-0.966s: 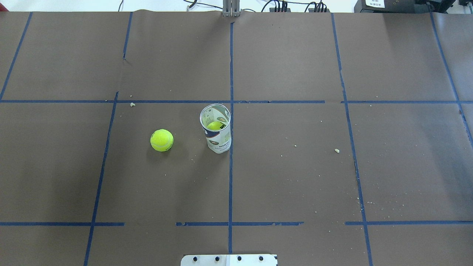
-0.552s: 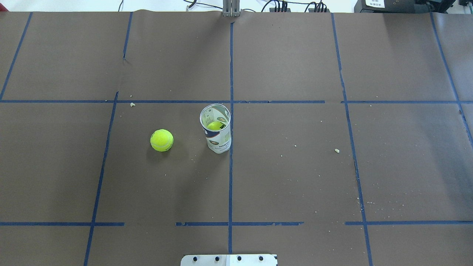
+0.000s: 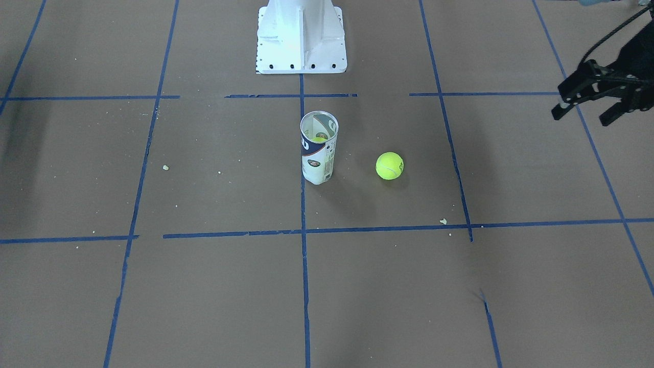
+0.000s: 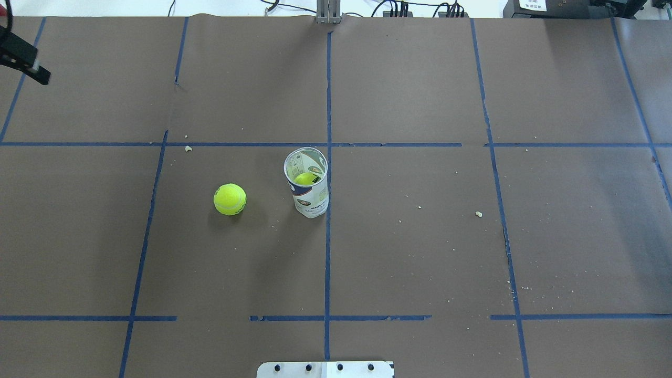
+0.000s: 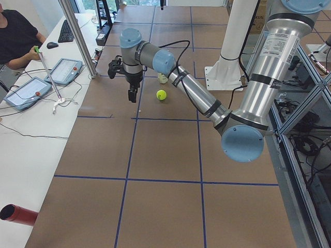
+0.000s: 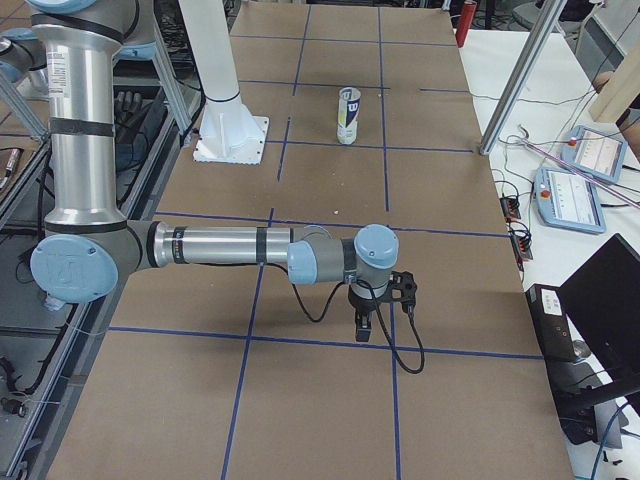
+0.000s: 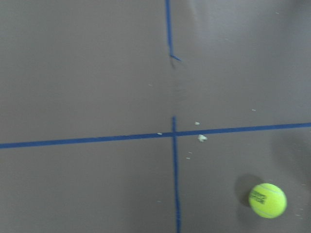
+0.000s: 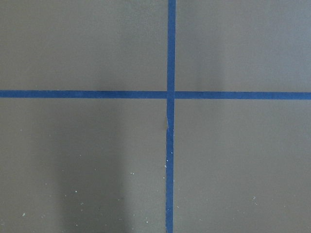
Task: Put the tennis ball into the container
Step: 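Move the left gripper down toward the loose yellow tennis ball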
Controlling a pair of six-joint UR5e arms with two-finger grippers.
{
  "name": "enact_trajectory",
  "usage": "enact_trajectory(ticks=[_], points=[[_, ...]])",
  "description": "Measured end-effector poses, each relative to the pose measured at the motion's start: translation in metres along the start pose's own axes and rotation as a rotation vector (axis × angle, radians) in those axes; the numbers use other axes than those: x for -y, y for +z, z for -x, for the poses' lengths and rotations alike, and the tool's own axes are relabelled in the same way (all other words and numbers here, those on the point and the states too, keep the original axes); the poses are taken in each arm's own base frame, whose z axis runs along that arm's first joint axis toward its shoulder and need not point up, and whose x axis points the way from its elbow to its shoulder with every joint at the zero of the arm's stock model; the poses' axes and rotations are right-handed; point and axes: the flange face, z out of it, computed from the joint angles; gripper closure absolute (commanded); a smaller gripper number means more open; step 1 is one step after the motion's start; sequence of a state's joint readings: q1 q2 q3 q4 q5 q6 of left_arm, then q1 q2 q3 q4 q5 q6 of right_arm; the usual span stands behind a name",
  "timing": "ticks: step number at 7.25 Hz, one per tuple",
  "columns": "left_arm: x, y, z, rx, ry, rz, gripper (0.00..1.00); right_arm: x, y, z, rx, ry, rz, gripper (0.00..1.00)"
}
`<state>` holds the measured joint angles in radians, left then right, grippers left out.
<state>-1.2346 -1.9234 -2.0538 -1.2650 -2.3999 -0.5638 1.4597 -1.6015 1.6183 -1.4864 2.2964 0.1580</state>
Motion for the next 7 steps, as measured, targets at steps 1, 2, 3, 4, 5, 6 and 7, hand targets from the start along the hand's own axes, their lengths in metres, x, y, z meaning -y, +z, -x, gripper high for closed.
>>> enact_trajectory(ticks=[1,2,3,4,5,6,7], points=[[-0.006,0.011,-0.045,-0.009,-0.03,0.006,0.0,0.0,0.0,0.0,0.0,0.0,0.0,0.0],[-0.012,0.023,-0.083,-0.012,-0.038,0.012,0.0,0.0,0.0,0.0,0.0,0.0,0.0,0.0],[-0.019,0.037,-0.109,-0.021,-0.019,0.027,0.0,0.0,0.0,0.0,0.0,0.0,0.0,0.0],[-0.024,0.051,-0.126,-0.031,0.01,0.037,0.0,0.0,0.0,0.0,0.0,0.0,0.0,0.0],[-0.027,0.07,-0.139,-0.029,0.041,0.037,0.0,0.0,0.0,0.0,0.0,0.0,0.0,0.0],[-0.034,0.101,-0.155,-0.009,0.071,0.028,0.0,0.0,0.0,0.0,0.0,0.0,0.0,0.0],[-0.042,0.137,-0.169,0.019,0.078,0.013,0.0,0.0,0.0,0.0,0.0,0.0,0.0,0.0]])
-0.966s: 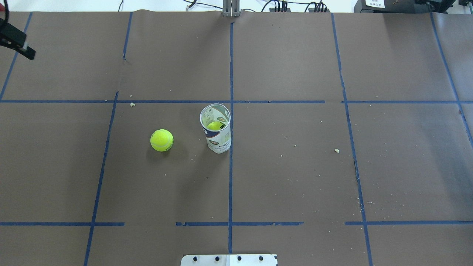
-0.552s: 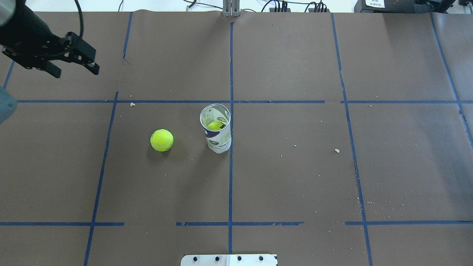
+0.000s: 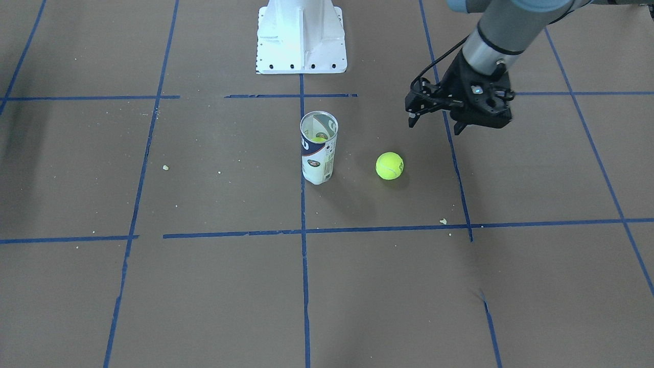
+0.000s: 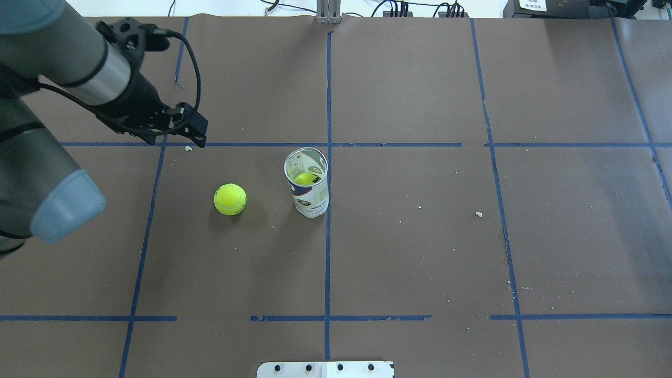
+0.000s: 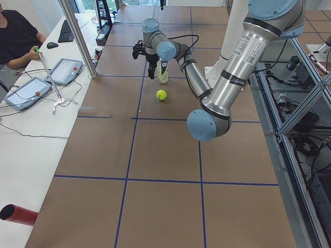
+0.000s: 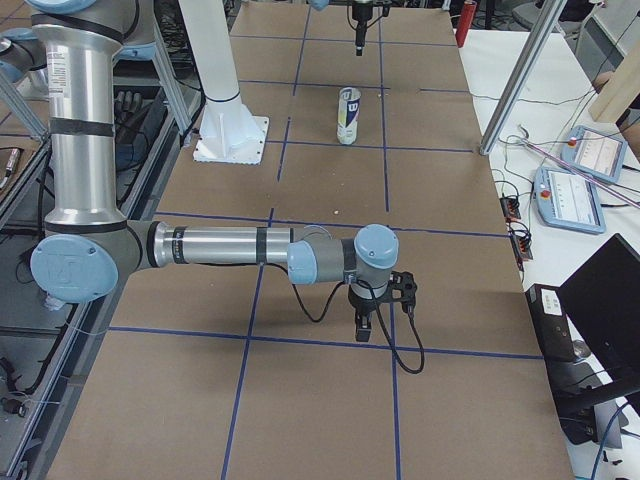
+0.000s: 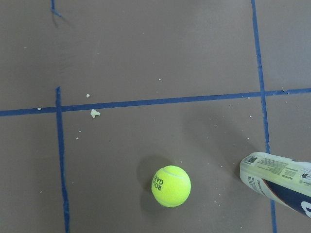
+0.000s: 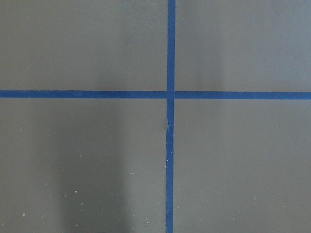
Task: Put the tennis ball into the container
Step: 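Move the left gripper down toward the loose yellow tennis ball, then close the left gripper around the tennis ball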
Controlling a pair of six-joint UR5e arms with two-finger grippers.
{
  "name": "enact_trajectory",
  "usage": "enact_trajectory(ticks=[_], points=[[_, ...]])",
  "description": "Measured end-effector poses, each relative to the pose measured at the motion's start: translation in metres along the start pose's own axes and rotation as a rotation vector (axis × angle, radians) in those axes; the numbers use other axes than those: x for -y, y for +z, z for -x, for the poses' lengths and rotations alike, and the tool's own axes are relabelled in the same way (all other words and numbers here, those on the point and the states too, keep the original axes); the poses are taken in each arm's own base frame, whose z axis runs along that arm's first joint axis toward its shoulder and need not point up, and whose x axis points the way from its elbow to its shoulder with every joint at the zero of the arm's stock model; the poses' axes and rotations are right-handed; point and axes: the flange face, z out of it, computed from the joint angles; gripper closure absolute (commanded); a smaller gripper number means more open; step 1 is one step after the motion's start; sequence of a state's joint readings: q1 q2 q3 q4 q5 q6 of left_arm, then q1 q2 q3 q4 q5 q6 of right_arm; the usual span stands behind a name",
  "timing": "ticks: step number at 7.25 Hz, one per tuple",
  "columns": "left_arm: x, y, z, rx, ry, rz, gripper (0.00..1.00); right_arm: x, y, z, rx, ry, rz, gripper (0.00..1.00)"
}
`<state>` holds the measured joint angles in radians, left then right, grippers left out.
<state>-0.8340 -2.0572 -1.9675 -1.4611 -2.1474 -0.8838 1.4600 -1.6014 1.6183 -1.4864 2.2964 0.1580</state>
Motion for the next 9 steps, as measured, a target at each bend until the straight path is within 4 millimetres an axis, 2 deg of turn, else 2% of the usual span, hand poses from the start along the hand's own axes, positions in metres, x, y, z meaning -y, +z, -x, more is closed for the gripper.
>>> enact_trajectory(ticks=[1,3,7,9], points=[[-0.004,0.033,-0.009,0.02,-0.014,-0.012,0.0,0.0,0.0,0.0,0.0,0.0,0.0,0.0],[-0.009,0.078,-0.015,0.048,-0.047,0.007,0.0,0.0,0.0,0.0,0.0,0.0,0.0,0.0],[-0.024,0.137,-0.022,0.079,-0.069,0.041,0.0,0.0,0.0,0.0,0.0,0.0,0.0,0.0],[-0.024,0.155,-0.019,0.076,-0.064,0.046,0.0,0.0,0.0,0.0,0.0,0.0,0.0,0.0]])
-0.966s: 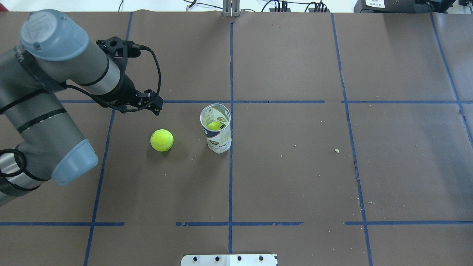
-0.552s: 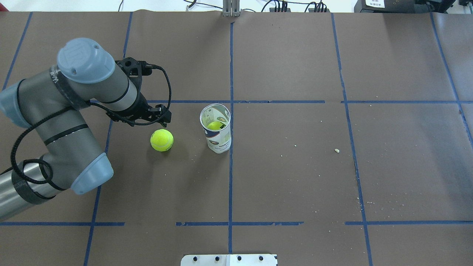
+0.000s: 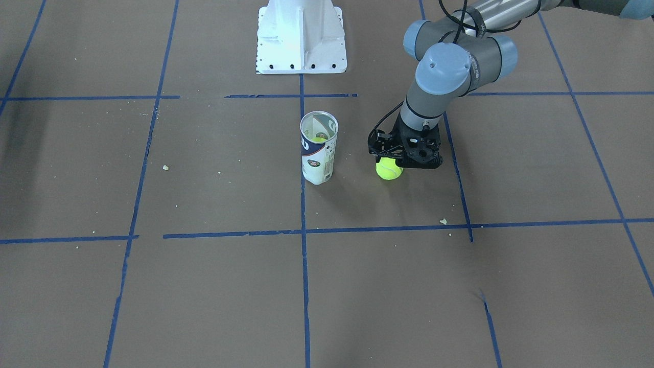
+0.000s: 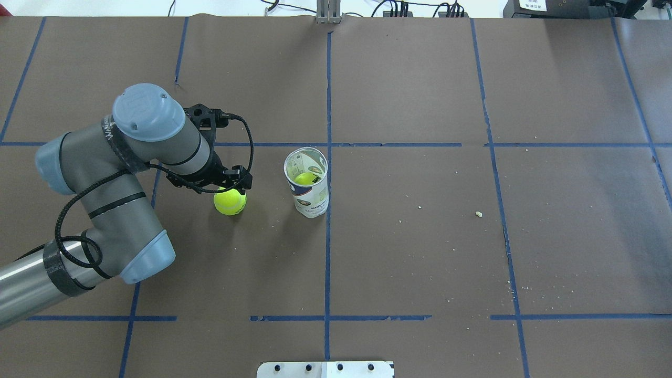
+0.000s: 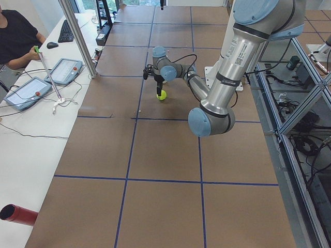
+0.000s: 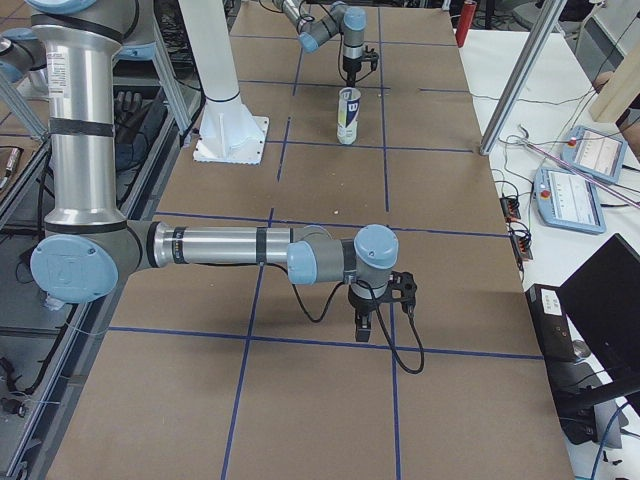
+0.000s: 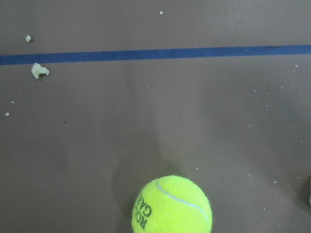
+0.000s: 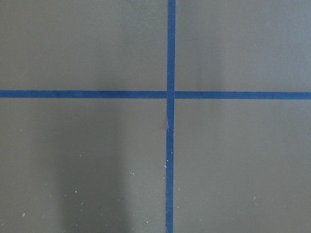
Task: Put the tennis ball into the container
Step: 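Close the left gripper around the tennis ball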
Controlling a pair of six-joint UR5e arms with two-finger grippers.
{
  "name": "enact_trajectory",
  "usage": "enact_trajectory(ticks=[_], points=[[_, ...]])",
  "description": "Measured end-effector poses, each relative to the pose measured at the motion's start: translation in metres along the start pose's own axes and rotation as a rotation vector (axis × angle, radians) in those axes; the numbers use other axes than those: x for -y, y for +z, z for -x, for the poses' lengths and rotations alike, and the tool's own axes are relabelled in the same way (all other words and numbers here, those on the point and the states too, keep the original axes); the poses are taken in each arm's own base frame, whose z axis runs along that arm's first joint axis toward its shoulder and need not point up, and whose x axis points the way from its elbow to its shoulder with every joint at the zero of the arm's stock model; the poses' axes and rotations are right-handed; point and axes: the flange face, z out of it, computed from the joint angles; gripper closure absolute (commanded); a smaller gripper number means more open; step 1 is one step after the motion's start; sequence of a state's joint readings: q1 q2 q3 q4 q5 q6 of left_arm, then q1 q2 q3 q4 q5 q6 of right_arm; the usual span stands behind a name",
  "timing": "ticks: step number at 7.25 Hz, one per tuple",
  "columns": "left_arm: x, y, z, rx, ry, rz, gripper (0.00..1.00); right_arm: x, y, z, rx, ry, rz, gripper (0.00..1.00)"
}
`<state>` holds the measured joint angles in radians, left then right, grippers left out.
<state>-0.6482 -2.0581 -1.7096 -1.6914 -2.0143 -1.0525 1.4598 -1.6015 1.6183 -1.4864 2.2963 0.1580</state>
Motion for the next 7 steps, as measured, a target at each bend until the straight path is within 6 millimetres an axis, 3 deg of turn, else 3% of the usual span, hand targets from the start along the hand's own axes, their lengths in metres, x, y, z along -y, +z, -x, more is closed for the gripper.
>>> enact_trajectory(ticks=[3,7], points=[[-0.007,0.014,-0.005,0.003,0.011,0.018,0.0,0.0,0.0,0.0,0.0,0.0,0.0,0.0],[-0.001,0.034,-0.003,0.013,0.014,0.006,0.0,0.0,0.0,0.0,0.0,0.0,0.0,0.0]])
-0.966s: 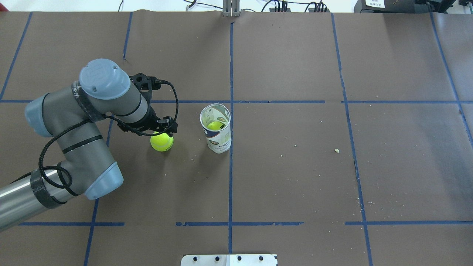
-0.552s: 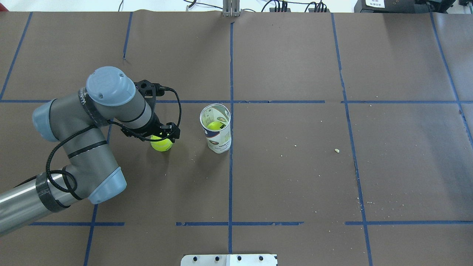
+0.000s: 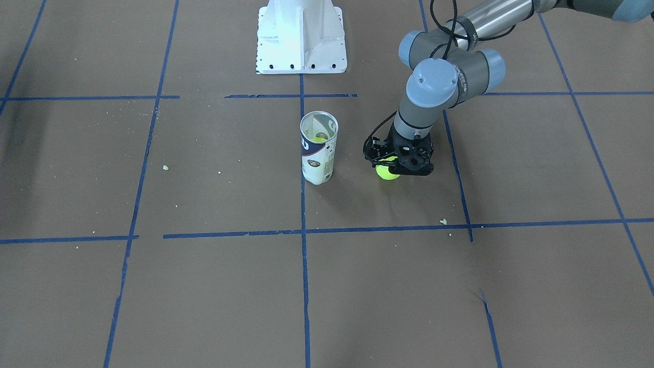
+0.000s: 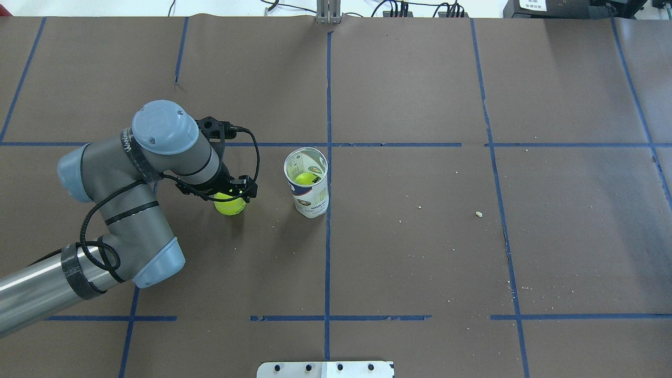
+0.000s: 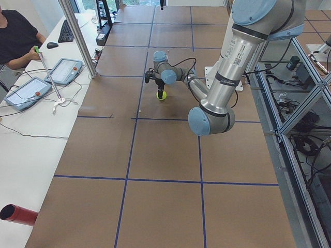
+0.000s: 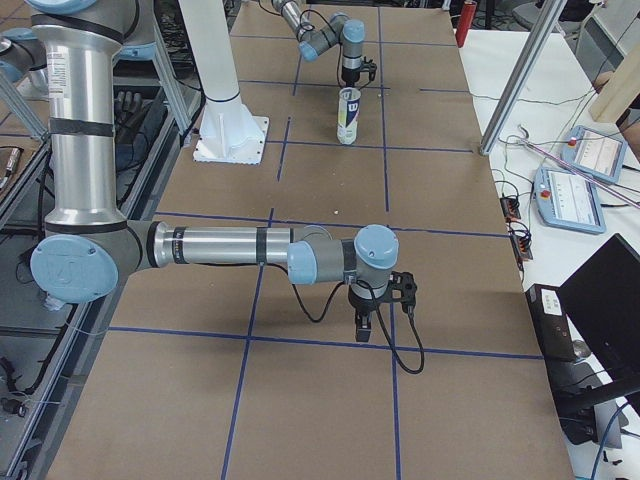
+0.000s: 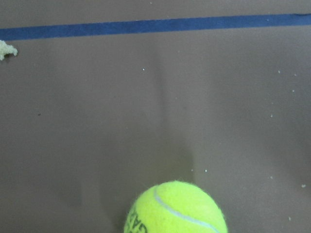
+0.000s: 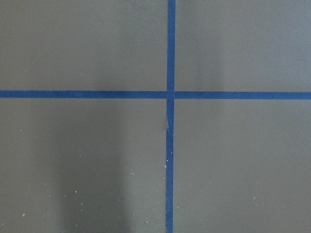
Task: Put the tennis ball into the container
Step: 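Close the left gripper around the tennis ball, then lift the tennis ball with the left gripper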
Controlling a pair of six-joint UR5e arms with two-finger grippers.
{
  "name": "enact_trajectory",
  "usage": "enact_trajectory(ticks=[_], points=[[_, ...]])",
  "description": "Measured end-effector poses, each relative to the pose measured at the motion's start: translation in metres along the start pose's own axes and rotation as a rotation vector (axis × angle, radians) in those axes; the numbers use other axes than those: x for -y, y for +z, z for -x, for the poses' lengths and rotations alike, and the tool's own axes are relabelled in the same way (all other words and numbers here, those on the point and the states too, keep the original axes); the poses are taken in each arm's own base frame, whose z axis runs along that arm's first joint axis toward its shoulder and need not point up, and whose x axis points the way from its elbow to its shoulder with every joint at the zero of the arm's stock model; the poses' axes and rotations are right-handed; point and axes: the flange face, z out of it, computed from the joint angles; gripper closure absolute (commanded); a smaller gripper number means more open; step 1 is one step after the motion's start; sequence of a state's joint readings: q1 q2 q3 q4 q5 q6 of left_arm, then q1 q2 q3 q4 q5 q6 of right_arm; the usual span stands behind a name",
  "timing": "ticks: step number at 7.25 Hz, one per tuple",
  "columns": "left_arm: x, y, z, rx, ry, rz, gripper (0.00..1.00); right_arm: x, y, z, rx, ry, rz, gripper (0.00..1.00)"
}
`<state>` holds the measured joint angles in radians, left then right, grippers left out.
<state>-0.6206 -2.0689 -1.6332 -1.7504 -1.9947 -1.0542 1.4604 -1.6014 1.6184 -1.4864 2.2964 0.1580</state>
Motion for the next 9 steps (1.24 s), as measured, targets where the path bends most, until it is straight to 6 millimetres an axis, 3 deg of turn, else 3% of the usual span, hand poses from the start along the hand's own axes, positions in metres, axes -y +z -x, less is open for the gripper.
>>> enact_trajectory(ticks=[1,2,3,5,6,7,9], points=[[0.001,0.002,0.0,-0.001,0.0,-0.002,0.06,0.0,0.0,0.0,0.0,0.0,0.0,0.0],[0.001,0.003,0.0,-0.002,0.001,-0.002,0.59,0.0,0.0,0.0,0.0,0.0,0.0,0.0],[0.001,0.003,-0.001,-0.003,-0.001,-0.003,0.99,0.0,0.0,0.0,0.0,0.0,0.0,0.0],[0.0,-0.005,-0.008,-0.017,-0.019,-0.01,1.0,0.0,0.0,0.0,0.0,0.0,0.0,0.0],[0.0,-0.023,-0.01,-0.025,-0.025,-0.022,1.0,0.0,0.0,0.0,0.0,0.0,0.0,0.0],[0.003,-0.061,-0.01,-0.018,-0.032,-0.041,1.0,0.0,0.0,0.0,0.0,0.0,0.0,0.0],[0.026,-0.175,-0.009,0.038,-0.036,-0.091,1.0,0.0,0.0,0.0,0.0,0.0,0.0,0.0]])
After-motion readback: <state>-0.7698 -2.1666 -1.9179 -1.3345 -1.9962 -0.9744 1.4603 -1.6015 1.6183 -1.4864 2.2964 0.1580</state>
